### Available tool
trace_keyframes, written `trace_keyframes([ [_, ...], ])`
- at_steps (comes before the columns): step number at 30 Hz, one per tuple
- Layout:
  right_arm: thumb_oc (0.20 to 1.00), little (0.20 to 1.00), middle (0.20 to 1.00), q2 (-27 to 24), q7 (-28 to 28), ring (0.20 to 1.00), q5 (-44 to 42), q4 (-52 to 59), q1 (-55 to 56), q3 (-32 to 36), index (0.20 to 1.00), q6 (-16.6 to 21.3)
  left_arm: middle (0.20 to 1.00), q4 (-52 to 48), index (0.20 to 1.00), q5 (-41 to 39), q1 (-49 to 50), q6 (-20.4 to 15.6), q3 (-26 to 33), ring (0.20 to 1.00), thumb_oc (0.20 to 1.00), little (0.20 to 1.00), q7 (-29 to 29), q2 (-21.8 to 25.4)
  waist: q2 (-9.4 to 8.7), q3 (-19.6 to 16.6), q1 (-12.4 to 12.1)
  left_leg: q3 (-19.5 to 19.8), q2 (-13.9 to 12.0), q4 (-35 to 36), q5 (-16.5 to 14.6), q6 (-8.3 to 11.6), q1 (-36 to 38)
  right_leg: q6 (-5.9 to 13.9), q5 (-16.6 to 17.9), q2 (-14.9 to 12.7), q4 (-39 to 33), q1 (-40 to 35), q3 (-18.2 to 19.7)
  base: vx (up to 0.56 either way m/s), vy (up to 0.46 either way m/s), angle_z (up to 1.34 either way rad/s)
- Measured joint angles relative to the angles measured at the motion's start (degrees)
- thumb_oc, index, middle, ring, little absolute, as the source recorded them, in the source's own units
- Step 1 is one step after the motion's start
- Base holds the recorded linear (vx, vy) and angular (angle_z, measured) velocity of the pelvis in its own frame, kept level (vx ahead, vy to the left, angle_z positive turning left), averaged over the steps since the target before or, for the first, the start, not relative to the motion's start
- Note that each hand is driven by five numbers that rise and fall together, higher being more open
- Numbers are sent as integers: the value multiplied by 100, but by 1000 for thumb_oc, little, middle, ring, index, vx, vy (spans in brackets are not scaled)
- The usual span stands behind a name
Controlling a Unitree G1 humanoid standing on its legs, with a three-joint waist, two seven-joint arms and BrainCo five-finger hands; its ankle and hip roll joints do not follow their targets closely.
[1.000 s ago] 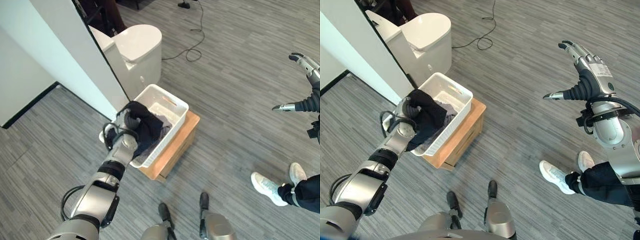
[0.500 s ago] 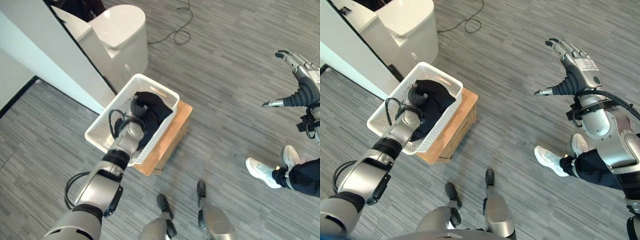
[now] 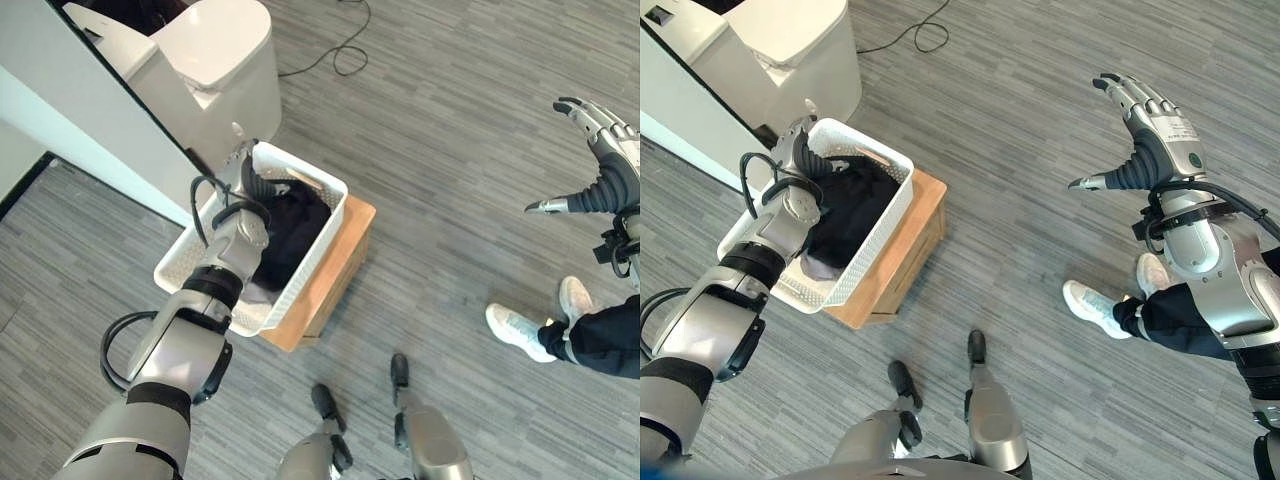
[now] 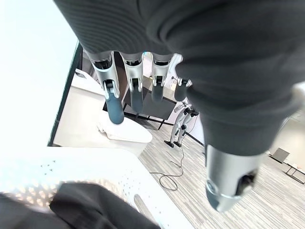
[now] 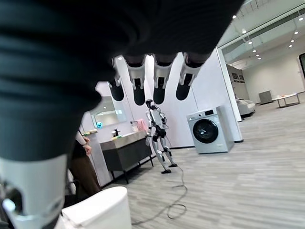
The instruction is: Pick up bed clothes into laundry basket.
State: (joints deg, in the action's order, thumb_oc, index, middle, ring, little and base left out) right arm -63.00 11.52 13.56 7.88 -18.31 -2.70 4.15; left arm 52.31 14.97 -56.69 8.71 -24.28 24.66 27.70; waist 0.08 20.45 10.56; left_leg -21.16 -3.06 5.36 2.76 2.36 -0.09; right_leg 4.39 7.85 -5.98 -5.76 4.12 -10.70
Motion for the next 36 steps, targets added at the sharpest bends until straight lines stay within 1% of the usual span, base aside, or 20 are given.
trace_keyframes([
  [6, 1000, 1000, 1000, 105, -38, 1000, 27, 33, 367, 461, 1000, -15, 1000, -1137, 1000, -23, 257, -145, 84, 1000, 1000, 1000, -39, 333, 295, -56, -151, 449, 47, 33, -20, 10, 249, 31, -122, -78, 9, -526, -442, 10, -19, 41],
  [7, 1000, 1000, 1000, 110, -55, 1000, 215, 98, 410, 495, 1000, -50, 1000, -1721, 1000, -41, 564, -255, 263, 1000, 1000, 1000, -132, 627, 408, -60, -187, 553, 79, 34, -39, 15, 316, 58, -203, -128, 143, -611, -519, -37, -45, 39],
  [11, 1000, 1000, 1000, 257, -119, 1000, 412, 370, 821, 696, 1000, -102, 1000, -2499, 1000, -160, 1167, -405, 652, 1000, 1000, 1000, -172, 875, 683, -187, -331, 922, 165, 31, -52, -95, 392, 160, -505, -259, 659, -617, -615, -29, -83, 56],
  [12, 1000, 1000, 1000, 376, -240, 1000, 469, 592, 1102, 738, 1000, -123, 1000, -3033, 1000, -483, 1657, -508, 958, 1000, 1000, 1000, -256, 1021, 772, -217, -441, 1180, 225, 31, -24, -160, 431, 306, -791, -392, 1134, -638, -320, -39, -206, 86],
  [14, 1000, 1000, 1000, 606, -304, 1000, 668, 844, 1638, 963, 1000, -118, 1000, -3650, 1000, -880, 2161, -659, 1292, 1000, 1000, 1000, -299, 1025, 835, -241, -433, 1789, 262, 13, 74, -257, 441, 217, -1043, -310, 1806, -558, 425, -98, -179, 145],
  [15, 1000, 1000, 1000, 751, -343, 1000, 674, 914, 1957, 987, 1000, -137, 1000, -3994, 1000, -1176, 2447, -775, 1453, 1000, 1000, 1000, -326, 1058, 844, -260, -446, 2220, 251, -32, 209, -311, 455, 78, -1376, -108, 2425, -311, 1284, -104, -199, 212],
  [16, 1000, 1000, 1000, 900, -428, 1000, 674, 1044, 2186, 1007, 1000, -140, 1000, -4487, 1000, -1513, 2950, -967, 1877, 1000, 1000, 1000, -357, 1193, 802, -304, -453, 2545, 211, -102, 175, -285, 260, 148, -1772, 193, 2479, -225, 2227, -53, -204, 189],
  [18, 1000, 1000, 1000, 1279, -465, 1000, 681, 980, 2124, 1064, 1000, -131, 1000, -4604, 1000, -1966, 3321, -1064, 2479, 1000, 1000, 1000, -411, 1232, 589, -423, -757, 2764, 290, -34, 268, -233, 201, 124, -1729, 109, 1833, -362, 2291, -156, -264, 150],
  [19, 1000, 1000, 1000, 1633, -463, 1000, 678, 904, 1923, 1077, 1000, -204, 1000, -4762, 1000, -2286, 3978, -1100, 3018, 1000, 1000, 1000, -391, 1240, 508, -568, -988, 2700, 258, 12, 333, -207, 209, 252, -1618, 23, 1764, -424, 1885, -190, -262, 109],
  [22, 1000, 1000, 1000, 1726, -454, 1000, 651, 903, 1719, 1071, 1000, -221, 1000, -5344, 1000, -2857, 5793, -1359, 4160, 1000, 1000, 1000, -371, 856, 752, -907, -1522, 2366, -63, -151, 288, -97, 33, 134, -1617, 182, 1584, -497, 1533, -168, -213, 50],
  [24, 1000, 1000, 1000, 1723, -452, 1000, 616, 906, 1702, 1056, 1000, -195, 1000, -5331, 1000, -3066, 6388, -1483, 4588, 1000, 1000, 1000, -344, 431, 785, -936, -1802, 2363, -118, -269, 308, -16, 29, 85, -1591, 241, 1526, -591, 1464, -261, -139, 40],
  [26, 1000, 1000, 1000, 1769, -398, 1000, 546, 716, 1651, 1013, 1000, -136, 1000, -5079, 1000, -3293, 6978, -1566, 4698, 1000, 1000, 1000, -383, -162, 778, -1016, -1992, 2575, 0, -610, 564, 221, -338, 52, -1593, 292, 1508, -779, 902, -315, -60, 121],
  [28, 1000, 1000, 1000, 1823, -321, 1000, 446, 680, 1757, 1026, 1000, -134, 1000, -4901, 1000, -3417, 7065, -1511, 4608, 1000, 1000, 1000, -482, -463, 575, -928, -1896, 2183, -97, -595, 774, 311, -480, -80, -1538, 138, 1174, -977, 404, -245, -27, 136],
  [29, 1000, 1000, 1000, 1954, -304, 1000, 444, 655, 1770, 1009, 1000, -107, 1000, -4792, 1000, -3516, 7209, -1485, 4535, 1000, 1000, 1000, -510, -518, 486, -925, -1971, 1566, -281, -676, 418, 212, -436, -147, -1492, 114, 1128, -1040, 212, -269, -22, 134],
  [30, 1000, 1000, 1000, 2168, -205, 1000, 443, 695, 1964, 1104, 1000, -110, 1000, -4736, 1000, -3666, 7260, -1487, 4434, 1000, 1000, 1000, -585, -582, 324, -864, -1851, 673, -420, -911, -1, -106, -385, -156, -1454, -73, 1059, -1292, -294, -382, -27, 172],
  [31, 1000, 1000, 1000, 2379, -183, 1000, 442, 705, 2185, 1148, 1000, -118, 1000, -4722, 1000, -3740, 7318, -1485, 4438, 1000, 1000, 1000, -678, -631, 147, -906, -1691, -91, -570, -1188, -60, 46, -332, -125, -1393, -123, 751, -1567, -622, -195, 1, 154],
  [33, 1000, 1000, 1000, 2302, -174, 1000, 441, 696, 2160, 1163, 1000, -133, 1000, -4693, 1000, -3859, 7485, -1488, 4308, 1000, 1000, 1000, -729, -678, 179, -971, -1825, 94, -729, -1075, 88, -93, -78, 38, -1456, -172, 983, -1460, -644, -351, 47, 79],
  [34, 1000, 1000, 1000, 2403, -109, 1000, 441, 769, 2246, 1359, 1000, -135, 1000, -4639, 1000, -3933, 7472, -1480, 4208, 1000, 1000, 1000, -791, -737, 329, -1008, -1692, -85, -683, -1049, 201, -66, -159, 75, -1473, -174, 1032, -1517, -943, -287, 110, 106],
  [35, 1000, 1000, 1000, 2525, -17, 1000, 430, 767, 2383, 1457, 1000, -159, 1000, -4548, 1000, -3971, 7256, -1473, 4078, 1000, 1000, 1000, -846, -795, 341, -990, -1646, 85, -483, -964, 348, -262, -272, 80, -1464, -205, 1215, -1533, -1102, -71, 77, 224],
  [36, 1000, 1000, 1000, 2674, 56, 1000, 380, 743, 2586, 1705, 1000, -278, 1000, -4405, 1000, -3974, 6912, -1449, 3826, 1000, 1000, 1000, -954, -886, 345, -997, -1471, 383, -246, -684, 834, -220, -333, 21, -1509, -314, 1367, -1536, -1488, -142, 116, 313],
])
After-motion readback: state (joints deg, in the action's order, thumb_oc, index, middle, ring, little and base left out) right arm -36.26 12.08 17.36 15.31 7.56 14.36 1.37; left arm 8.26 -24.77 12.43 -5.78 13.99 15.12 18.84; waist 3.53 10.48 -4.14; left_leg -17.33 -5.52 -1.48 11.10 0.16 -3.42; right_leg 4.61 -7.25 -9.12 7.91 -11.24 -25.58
